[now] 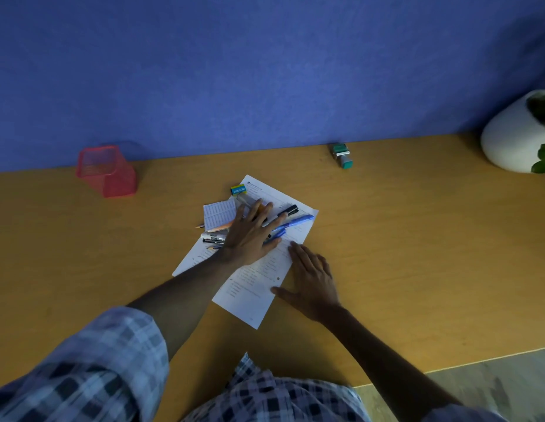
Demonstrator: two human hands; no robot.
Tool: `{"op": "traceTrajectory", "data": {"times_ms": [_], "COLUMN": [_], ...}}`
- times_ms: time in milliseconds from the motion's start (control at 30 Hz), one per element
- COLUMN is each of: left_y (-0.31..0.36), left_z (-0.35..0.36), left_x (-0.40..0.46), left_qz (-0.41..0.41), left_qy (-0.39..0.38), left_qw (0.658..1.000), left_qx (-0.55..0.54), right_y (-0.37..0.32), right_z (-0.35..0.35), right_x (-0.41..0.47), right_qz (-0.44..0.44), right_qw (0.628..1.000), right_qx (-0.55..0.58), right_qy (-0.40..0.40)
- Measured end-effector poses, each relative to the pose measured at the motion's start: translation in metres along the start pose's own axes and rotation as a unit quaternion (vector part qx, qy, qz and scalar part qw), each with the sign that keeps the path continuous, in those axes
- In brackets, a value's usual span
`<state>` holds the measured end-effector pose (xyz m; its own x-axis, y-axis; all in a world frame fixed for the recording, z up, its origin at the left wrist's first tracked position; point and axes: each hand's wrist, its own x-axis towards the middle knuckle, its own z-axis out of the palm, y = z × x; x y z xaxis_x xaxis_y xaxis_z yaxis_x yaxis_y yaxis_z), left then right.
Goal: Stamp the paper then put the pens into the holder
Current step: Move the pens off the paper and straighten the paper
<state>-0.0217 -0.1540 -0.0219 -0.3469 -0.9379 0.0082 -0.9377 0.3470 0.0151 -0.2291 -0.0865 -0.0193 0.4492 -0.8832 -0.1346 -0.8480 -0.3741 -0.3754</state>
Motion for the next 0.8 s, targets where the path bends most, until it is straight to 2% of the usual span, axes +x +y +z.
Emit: {"op": "traceTrajectory", "data": {"times_ms": [400,800], "left_y": [0.001,-0.034], "left_z": [-0.005,-0.009], "left_x": [-0.012,-0.051], "left_qz": [-0.036,-0.084], "left_qy": [0.01,0.004], "left_qw": [0.999,0.996], "left_qx": [-0.008,0.008], "right_y": [-0.002,-0.001], "right_z": [-0.001,-0.003], "right_x": [0.0,0.0], "right_qz": [-0.001,-0.004], "right_qw": [1.0,1.0], "right_qx": [-0.012,-0.027], "right_qy": [-0.003,-0.008]}}
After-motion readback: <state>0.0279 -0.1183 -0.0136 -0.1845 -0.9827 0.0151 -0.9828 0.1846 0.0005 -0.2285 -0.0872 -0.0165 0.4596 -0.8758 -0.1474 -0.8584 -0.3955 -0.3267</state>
